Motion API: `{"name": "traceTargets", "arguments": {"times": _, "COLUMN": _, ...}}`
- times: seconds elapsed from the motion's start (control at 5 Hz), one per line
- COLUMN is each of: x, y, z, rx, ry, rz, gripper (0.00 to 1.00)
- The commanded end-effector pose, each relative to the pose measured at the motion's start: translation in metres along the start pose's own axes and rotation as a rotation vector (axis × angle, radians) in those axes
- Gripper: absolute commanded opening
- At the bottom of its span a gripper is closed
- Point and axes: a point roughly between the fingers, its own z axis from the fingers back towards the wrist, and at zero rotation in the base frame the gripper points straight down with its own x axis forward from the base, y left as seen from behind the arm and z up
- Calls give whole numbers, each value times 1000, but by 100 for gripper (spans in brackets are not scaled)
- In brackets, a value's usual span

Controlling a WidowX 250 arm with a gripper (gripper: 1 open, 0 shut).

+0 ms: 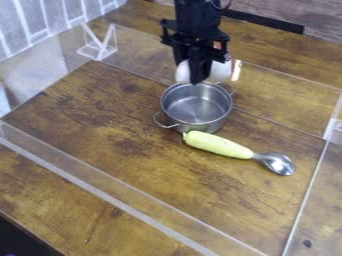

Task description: Put the mushroom in the silver pot

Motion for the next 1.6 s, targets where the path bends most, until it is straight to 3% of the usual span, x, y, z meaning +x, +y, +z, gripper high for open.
{"name": "traceTargets", "arguments": {"times": 0.0, "x": 15, "y": 7, "z": 16, "rx": 10, "ry": -76, "rz": -16, "gripper": 0}}
{"name": "traceTargets", "arguments": {"times": 0.2, "x": 21, "y": 9, "z": 10, "rx": 2, "ry": -77, "rz": -29, "gripper": 0}}
{"name": "traceTargets", "arguments": {"times": 0.4, "x": 22, "y": 15, "z": -3, "rx": -6, "ry": -76, "rz": -46, "gripper": 100}}
{"name": "traceTargets", "arguments": {"times": 0.6, "x": 22, "y": 21, "z": -16, "rx": -11, "ry": -72, "rz": -62, "gripper": 100}}
{"name": "traceTargets", "arguments": {"times": 1.0, "x": 19, "y": 23, "z": 10, "rx": -2, "ry": -93, "rz": -118, "gripper": 100}}
{"name": "traceTargets", "arguments": {"times": 1.4, "x": 12, "y": 16, "z": 13, "rx": 6, "ry": -113, "rz": -145, "gripper": 100}}
